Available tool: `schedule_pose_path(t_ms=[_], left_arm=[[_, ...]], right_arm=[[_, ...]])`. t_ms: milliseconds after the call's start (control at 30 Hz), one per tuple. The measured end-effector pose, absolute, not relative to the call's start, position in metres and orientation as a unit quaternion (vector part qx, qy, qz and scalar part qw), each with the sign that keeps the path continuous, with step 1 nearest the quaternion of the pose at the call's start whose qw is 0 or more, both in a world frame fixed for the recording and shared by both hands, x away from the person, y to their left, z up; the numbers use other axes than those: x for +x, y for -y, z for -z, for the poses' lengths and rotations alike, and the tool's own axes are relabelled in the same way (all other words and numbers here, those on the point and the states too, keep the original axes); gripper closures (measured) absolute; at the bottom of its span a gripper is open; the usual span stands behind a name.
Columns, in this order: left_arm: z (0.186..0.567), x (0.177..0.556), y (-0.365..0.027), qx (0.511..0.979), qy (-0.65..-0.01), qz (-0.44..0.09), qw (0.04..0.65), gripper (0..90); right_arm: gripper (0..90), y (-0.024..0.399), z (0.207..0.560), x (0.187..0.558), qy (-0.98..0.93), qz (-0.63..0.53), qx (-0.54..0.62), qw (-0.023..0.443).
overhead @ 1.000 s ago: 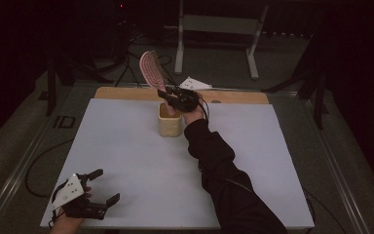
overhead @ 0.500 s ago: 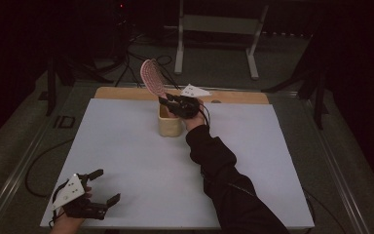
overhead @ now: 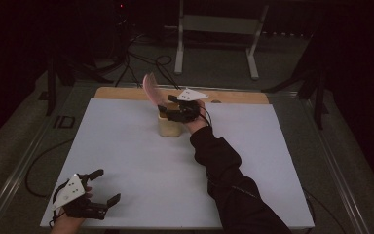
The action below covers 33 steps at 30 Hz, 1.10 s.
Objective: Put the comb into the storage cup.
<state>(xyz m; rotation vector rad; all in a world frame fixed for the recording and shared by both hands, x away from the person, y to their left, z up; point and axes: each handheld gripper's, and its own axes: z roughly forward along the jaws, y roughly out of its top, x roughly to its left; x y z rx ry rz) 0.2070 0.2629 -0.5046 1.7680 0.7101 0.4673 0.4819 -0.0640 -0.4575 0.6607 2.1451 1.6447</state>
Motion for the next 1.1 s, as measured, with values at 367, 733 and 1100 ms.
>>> schedule_pose_path(t_ms=[367,733,1100], left_arm=[[0.505,0.207,-0.262,0.75,-0.301,-0.198,0.555,0.0],[0.505,0.207,-0.262,0.751,-0.3,-0.2,0.554,0.0],[0.505,0.211,-0.259,0.753,-0.295,-0.195,0.555,0.0]], right_arm=[[13.1,0.072,0.452,0.481,-0.765,-0.581,0.232,0.156],[12.1,0.073,0.447,0.481,-0.777,-0.565,0.232,0.151],[11.9,0.074,0.438,0.477,-0.787,-0.554,0.226,0.148]])
